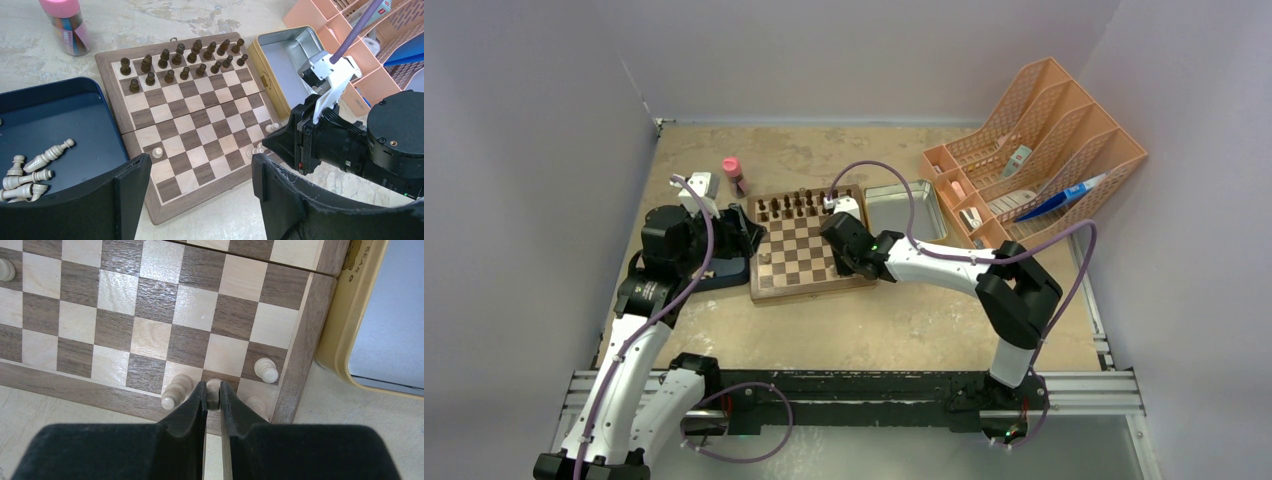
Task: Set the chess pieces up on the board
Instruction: Place the chess piece on the chessboard.
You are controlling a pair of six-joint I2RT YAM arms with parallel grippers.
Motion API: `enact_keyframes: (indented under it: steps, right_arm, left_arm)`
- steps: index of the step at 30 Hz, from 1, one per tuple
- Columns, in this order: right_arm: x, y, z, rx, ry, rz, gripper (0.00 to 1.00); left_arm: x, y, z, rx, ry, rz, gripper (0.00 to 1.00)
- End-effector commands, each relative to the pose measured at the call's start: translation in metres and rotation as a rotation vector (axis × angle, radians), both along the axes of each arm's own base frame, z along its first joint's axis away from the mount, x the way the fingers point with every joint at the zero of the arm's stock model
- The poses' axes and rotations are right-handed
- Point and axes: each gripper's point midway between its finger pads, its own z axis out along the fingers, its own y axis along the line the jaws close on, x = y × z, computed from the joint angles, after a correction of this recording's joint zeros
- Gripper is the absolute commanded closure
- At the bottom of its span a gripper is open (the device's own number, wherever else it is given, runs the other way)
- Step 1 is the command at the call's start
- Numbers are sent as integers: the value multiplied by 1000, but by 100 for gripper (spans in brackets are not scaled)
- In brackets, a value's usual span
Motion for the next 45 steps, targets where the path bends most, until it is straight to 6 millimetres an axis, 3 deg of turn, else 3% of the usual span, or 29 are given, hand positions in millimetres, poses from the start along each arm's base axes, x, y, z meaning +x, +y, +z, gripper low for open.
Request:
enact_keyframes:
  steps: [1, 37, 45]
  right_arm:
    - [9, -2, 9, -14, -21, -35, 87]
    - [-2, 4, 4, -22, 27, -1, 85]
    - [-2, 5, 4, -22, 29, 1, 79]
  left_arm:
    - [3, 1, 8, 7, -41, 2, 27]
    - [3, 2, 8, 7, -41, 3, 27]
    - [3, 1, 8, 8, -41, 3, 27]
